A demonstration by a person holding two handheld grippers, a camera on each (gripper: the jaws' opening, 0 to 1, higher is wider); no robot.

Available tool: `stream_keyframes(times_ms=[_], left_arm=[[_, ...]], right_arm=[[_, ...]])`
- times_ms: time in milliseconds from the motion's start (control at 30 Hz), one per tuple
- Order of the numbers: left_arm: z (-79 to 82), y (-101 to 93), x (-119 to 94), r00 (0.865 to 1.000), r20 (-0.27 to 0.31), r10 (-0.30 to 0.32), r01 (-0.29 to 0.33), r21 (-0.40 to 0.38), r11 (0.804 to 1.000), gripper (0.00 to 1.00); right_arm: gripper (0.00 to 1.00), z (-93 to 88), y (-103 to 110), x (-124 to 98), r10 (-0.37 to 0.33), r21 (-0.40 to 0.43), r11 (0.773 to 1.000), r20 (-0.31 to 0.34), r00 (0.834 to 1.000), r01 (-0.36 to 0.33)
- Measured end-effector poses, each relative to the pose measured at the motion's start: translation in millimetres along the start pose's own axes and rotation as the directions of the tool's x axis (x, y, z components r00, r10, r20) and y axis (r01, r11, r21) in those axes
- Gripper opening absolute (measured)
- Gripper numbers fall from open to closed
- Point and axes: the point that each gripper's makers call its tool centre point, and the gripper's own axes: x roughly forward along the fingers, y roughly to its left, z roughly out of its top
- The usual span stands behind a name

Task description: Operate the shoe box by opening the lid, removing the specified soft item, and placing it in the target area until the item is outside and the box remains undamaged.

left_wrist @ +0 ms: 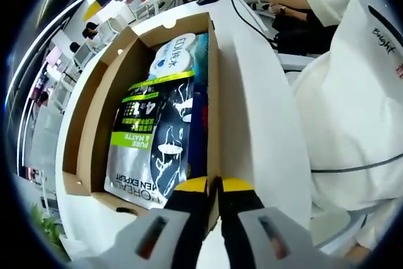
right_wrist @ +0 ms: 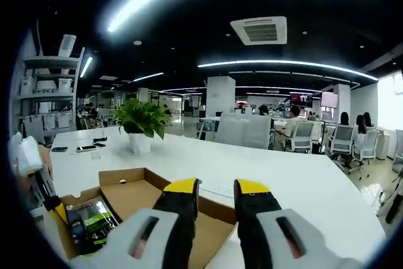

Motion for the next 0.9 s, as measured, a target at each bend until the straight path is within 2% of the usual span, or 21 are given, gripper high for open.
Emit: stream_keyframes(times_ms=[100, 167, 200, 233, 267, 367, 400, 433, 467, 500, 633, 667, 733, 833, 900], left_arm=[[-0.1, 0.2, 0.1, 1.0, 0.0, 0.004, -0.004, 0.003, 1.0, 0.05], [-0.4, 0.3, 0.5, 1.0, 0.001, 0.008, -0.008, 0.003, 1.0, 0.06], [-0.9, 0.1, 1.4, 1.0, 0.002, 0.01, -0.01, 0.002, 1.0, 0.06], [-1.1, 0.0, 1.7, 1.0, 0.002, 0.012, -0.012, 0.004, 1.0, 0.06], [-1.1, -0.1, 1.8, 1.0, 0.002, 0.013, -0.013, 0.007, 1.0, 0.06], [-0.3, 1.3, 0.9, 1.0, -0.008, 0.01, -0.01, 0.003, 1.0, 0.06], [-2.7, 1.1, -0.1, 0.999, -0.042, 0.011, -0.012, -0.017, 1.0, 0.06], [-2.6, 1.0, 0.7, 0.999, -0.051, 0.013, -0.014, -0.024, 1.0, 0.06], [-1.5, 1.0, 1.1, 0.998, -0.054, 0.016, -0.017, -0.02, 1.0, 0.06], [-2.1, 1.0, 0.9, 0.998, -0.057, 0.017, -0.018, -0.021, 1.0, 0.06], [-3.4, 0.3, 1.8, 0.998, -0.053, 0.016, -0.019, -0.051, 0.999, 0.06], [-3.5, 0.3, 2.1, 0.998, -0.055, 0.017, -0.019, -0.049, 0.999, 0.06], [-3.8, 0.4, 2.2, 0.998, -0.061, 0.017, -0.02, -0.047, 0.999, 0.06], [-3.7, 0.4, 1.9, 0.999, -0.053, 0.012, -0.015, -0.046, 0.999, 0.06], [-3.5, 0.8, 1.5, 0.999, -0.04, 0.003, -0.005, -0.057, 0.998, 0.06]], right_arm=[[0.29, -0.3, 3.7, -5.3, 0.014, 0.022, 1.0, -0.008, 1.0, -0.014], [0.37, 7.0, 15.8, -9.4, 0.069, 0.044, 0.997, 0.047, 0.997, -0.071], [0.39, 5.8, 22.0, -11.6, 0.093, 0.06, 0.994, 0.047, 0.995, -0.096], [0.4, 1.4, 28.2, -13.2, 0.123, 0.056, 0.991, 0.023, 0.992, -0.124], [0.41, -7.9, 37.5, -16.1, 0.161, 0.046, 0.986, -0.028, 0.987, -0.159], [0.48, -9.7, 46.8, -21.3, 0.161, 0.004, 0.987, -0.036, 0.986, -0.161], [0.49, -9.2, 47.2, -23.1, 0.154, -0.009, 0.988, -0.038, 0.987, -0.155], [0.5, -8.1, 46.9, -25.0, 0.142, -0.025, 0.989, -0.035, 0.989, -0.143], [0.49, -4.3, 47.7, -27.7, 0.143, -0.083, 0.986, -0.021, 0.99, -0.144], [0.49, -4.5, 49.7, -29.5, 0.148, -0.092, 0.984, -0.026, 0.989, -0.15], [0.44, -1.5, 52.4, -36.1, 0.171, -0.047, 0.984, -0.027, 0.985, -0.172], [0.43, 1.9, 53.6, -38.3, 0.181, 0.025, 0.983, -0.01, 0.983, -0.181], [0.45, 6.0, 54.8, -40.4, 0.207, 0.048, 0.977, 0.018, 0.978, -0.207], [0.47, 1.4, 45.7, -41.7, 0.172, 0.037, 0.984, -0.004, 0.985, -0.172], [0.53, -4.1, 41.4, -43.1, 0.163, 0.014, 0.987, -0.036, 0.986, -0.162]])
